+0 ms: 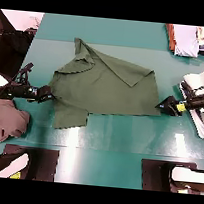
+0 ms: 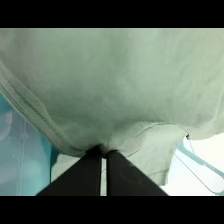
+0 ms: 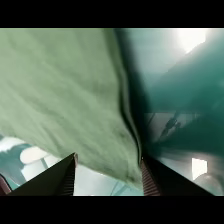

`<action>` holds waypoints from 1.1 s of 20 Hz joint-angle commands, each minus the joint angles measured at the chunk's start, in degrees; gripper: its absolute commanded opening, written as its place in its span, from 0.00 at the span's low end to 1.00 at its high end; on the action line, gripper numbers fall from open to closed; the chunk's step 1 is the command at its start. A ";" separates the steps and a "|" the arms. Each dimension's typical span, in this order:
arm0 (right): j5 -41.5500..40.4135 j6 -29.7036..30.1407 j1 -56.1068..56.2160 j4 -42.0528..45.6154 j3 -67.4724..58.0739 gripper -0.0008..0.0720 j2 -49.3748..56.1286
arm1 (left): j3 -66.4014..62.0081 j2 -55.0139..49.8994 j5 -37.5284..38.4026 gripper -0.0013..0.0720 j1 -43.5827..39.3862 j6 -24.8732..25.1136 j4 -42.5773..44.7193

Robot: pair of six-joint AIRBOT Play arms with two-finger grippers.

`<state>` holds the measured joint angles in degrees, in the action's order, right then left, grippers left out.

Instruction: Fold the shirts.

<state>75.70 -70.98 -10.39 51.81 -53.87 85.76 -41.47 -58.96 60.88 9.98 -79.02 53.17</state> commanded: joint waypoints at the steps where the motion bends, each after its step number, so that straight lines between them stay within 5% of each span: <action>1: -0.55 -0.11 3.13 0.85 0.04 0.62 0.92 | -0.07 0.04 0.87 0.05 0.00 0.20 0.00; 2: -0.33 -0.07 3.65 0.87 0.04 0.46 0.92 | -0.07 0.04 1.20 0.05 0.00 0.81 0.00; 3: -0.02 0.11 4.15 0.85 0.04 0.18 0.81 | -0.07 0.04 1.60 0.05 0.00 1.51 0.00; 4: 0.15 0.17 4.22 0.79 0.00 0.05 0.63 | -0.09 0.04 1.84 0.05 0.00 1.49 0.00; 10: 0.44 0.11 3.37 0.61 -4.72 0.03 -12.48 | -12.35 4.22 1.95 0.05 0.02 1.44 0.00; 22: -17.46 -2.05 2.43 0.98 -48.46 0.03 -38.14 | -78.99 8.44 -2.14 0.05 0.00 1.42 0.04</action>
<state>63.18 -72.86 -7.94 52.53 -94.02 51.94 -107.13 -50.70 61.19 9.96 -77.52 53.10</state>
